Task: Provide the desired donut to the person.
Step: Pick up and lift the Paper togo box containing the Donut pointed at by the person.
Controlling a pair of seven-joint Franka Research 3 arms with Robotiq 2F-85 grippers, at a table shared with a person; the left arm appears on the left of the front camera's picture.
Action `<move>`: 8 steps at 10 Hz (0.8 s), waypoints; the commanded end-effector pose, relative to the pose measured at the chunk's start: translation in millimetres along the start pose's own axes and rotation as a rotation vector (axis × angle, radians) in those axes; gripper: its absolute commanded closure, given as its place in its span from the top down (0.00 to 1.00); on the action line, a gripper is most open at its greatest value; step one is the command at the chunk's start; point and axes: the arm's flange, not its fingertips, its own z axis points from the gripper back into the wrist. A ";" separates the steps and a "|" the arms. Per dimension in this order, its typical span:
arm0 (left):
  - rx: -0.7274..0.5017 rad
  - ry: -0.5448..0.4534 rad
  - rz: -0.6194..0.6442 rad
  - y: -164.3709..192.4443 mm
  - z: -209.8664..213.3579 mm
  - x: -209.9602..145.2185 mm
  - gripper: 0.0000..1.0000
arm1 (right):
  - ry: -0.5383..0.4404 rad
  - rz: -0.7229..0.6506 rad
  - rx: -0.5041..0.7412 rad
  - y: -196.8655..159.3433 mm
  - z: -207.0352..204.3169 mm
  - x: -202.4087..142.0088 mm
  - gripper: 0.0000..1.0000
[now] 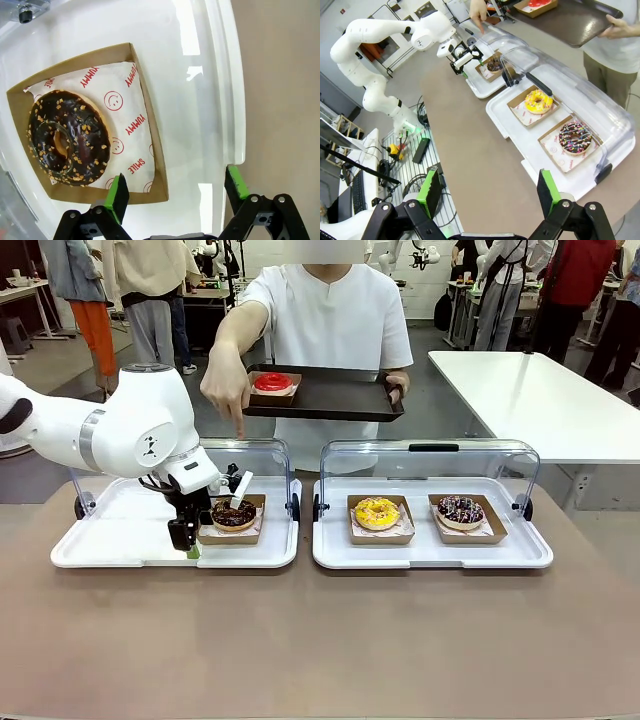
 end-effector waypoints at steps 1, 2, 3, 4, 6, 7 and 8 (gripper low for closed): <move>0.010 0.029 0.021 7.5 -4.7 5.0 1.00 | -0.007 0.003 0.005 0.5 -0.6 -0.8 1.00; 0.007 0.028 0.024 8.8 -6.3 4.7 1.00 | -0.007 0.003 0.005 0.5 -0.6 -0.8 1.00; 0.006 0.028 0.030 10.5 -7.9 4.4 1.00 | -0.007 0.003 0.005 0.5 -0.6 -0.8 1.00; 0.009 0.027 0.036 12.3 -7.9 3.0 1.00 | -0.007 0.003 0.005 0.5 -0.6 -0.8 1.00; 0.016 0.022 0.029 11.7 -7.4 2.9 0.54 | -0.007 0.003 0.005 0.5 -0.6 -0.8 1.00; 0.012 0.025 0.022 12.8 -6.6 2.9 0.45 | -0.007 0.003 0.005 0.5 -0.6 -0.8 1.00; 0.011 0.025 0.021 12.5 -5.9 2.9 0.00 | -0.007 0.003 0.005 0.5 -0.6 -0.8 1.00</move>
